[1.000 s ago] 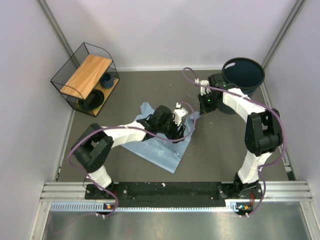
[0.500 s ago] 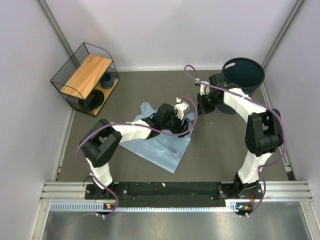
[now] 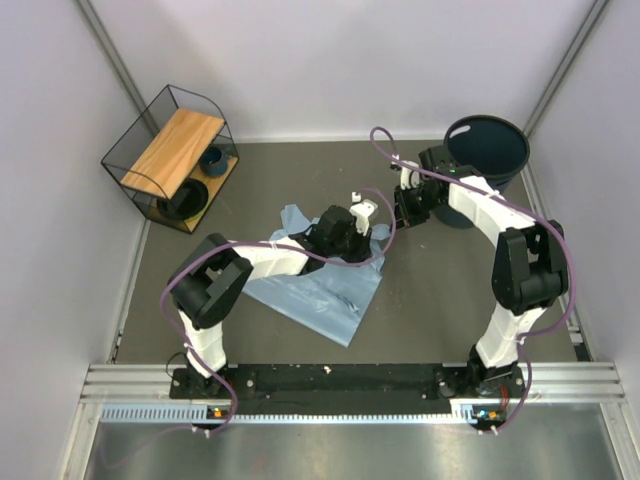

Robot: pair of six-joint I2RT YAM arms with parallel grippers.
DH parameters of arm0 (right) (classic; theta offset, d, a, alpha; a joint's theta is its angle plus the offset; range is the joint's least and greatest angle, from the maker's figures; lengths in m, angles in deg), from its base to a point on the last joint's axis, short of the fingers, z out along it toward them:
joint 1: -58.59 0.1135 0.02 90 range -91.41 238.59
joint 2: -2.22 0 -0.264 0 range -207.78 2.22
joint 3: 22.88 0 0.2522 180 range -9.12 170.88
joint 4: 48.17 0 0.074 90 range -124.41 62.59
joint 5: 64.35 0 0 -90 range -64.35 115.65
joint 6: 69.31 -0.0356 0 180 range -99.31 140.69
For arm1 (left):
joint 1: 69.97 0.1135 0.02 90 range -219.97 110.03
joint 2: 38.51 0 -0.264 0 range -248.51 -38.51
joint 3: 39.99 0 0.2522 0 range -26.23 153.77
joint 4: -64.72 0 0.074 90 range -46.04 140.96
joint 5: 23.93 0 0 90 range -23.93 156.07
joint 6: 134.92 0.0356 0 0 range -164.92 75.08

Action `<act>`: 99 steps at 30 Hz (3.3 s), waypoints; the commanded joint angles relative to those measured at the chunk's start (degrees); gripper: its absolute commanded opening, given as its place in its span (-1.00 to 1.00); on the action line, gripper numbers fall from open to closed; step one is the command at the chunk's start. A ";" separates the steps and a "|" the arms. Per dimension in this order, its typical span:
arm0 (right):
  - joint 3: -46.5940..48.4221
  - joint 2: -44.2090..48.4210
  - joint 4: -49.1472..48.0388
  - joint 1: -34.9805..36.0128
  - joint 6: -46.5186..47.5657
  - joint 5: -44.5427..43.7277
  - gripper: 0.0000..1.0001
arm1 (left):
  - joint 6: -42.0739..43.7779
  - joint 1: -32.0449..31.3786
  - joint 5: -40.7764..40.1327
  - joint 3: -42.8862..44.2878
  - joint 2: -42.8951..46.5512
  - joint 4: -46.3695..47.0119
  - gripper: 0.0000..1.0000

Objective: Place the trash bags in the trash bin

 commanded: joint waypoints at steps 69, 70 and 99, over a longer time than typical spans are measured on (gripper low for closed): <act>-14.13 -0.25 -11.37 3.76 -12.42 14.51 -1.00 | 11.24 19.24 21.45 -11.44 41.01 -28.44 -1.00; -14.13 -0.07 -11.37 3.76 -12.33 14.77 -1.00 | 11.50 19.24 21.54 -11.70 42.15 -28.18 -1.00; -16.33 11.97 -15.76 8.86 -15.31 28.92 -1.00 | -9.33 6.66 14.85 -7.92 23.78 -6.74 -0.63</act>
